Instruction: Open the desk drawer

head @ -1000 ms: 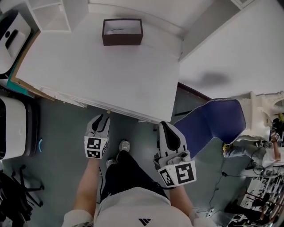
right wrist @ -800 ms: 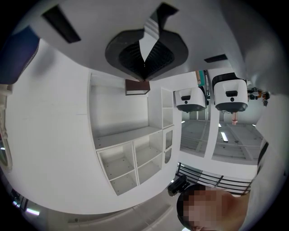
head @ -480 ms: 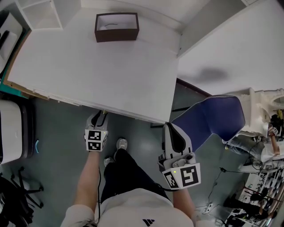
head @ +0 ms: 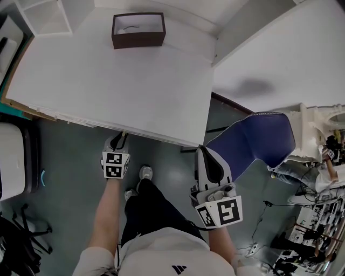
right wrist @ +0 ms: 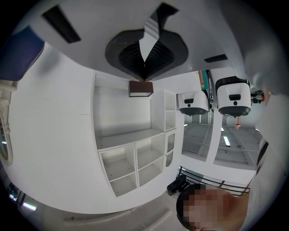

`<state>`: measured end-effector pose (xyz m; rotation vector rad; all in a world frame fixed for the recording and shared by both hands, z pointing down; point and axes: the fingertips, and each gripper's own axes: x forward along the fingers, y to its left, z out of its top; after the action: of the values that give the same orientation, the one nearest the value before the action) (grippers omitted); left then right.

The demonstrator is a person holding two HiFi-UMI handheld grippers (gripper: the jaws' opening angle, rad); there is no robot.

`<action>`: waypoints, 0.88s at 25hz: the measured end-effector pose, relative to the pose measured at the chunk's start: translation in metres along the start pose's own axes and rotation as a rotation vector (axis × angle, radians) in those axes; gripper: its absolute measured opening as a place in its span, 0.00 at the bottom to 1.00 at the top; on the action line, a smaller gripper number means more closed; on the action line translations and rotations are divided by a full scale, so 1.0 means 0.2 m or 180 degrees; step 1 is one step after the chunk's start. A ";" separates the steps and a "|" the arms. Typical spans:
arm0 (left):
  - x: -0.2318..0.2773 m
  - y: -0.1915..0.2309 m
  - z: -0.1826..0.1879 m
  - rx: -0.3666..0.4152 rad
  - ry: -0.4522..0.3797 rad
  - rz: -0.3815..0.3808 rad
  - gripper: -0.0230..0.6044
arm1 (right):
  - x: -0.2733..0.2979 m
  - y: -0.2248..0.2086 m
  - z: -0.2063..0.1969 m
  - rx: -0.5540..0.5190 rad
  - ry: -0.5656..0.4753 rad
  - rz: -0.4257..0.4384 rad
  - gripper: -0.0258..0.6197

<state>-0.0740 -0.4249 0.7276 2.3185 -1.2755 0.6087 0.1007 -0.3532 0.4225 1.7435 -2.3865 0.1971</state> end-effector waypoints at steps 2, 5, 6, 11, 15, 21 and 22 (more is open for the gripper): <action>-0.01 0.00 -0.01 -0.0019 0.0022 -0.0012 0.17 | -0.01 0.01 0.00 -0.0003 -0.0011 0.0008 0.04; -0.05 -0.02 -0.04 -0.0058 0.0032 -0.0028 0.17 | -0.02 0.04 0.01 -0.0010 -0.0034 0.0027 0.04; -0.06 -0.02 -0.05 -0.0078 0.0035 -0.0034 0.17 | -0.03 0.04 0.01 -0.0008 -0.0043 0.0030 0.04; -0.14 -0.04 -0.12 -0.0136 0.0076 -0.0056 0.17 | -0.06 0.08 0.03 0.0008 -0.0084 0.0054 0.04; -0.22 -0.06 -0.17 -0.0157 0.0125 -0.0060 0.17 | -0.10 0.12 0.04 0.0004 -0.0118 0.0083 0.04; -0.34 -0.09 -0.26 -0.0169 0.0187 -0.0046 0.17 | -0.18 0.18 0.06 -0.0009 -0.0167 0.0114 0.04; -0.35 -0.09 -0.27 -0.0176 0.0197 -0.0043 0.17 | -0.19 0.19 0.06 -0.0009 -0.0175 0.0120 0.04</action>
<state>-0.1013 -0.3377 0.7294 2.2441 -1.2321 0.6278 0.0747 -0.3095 0.4015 1.7254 -2.4583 0.1527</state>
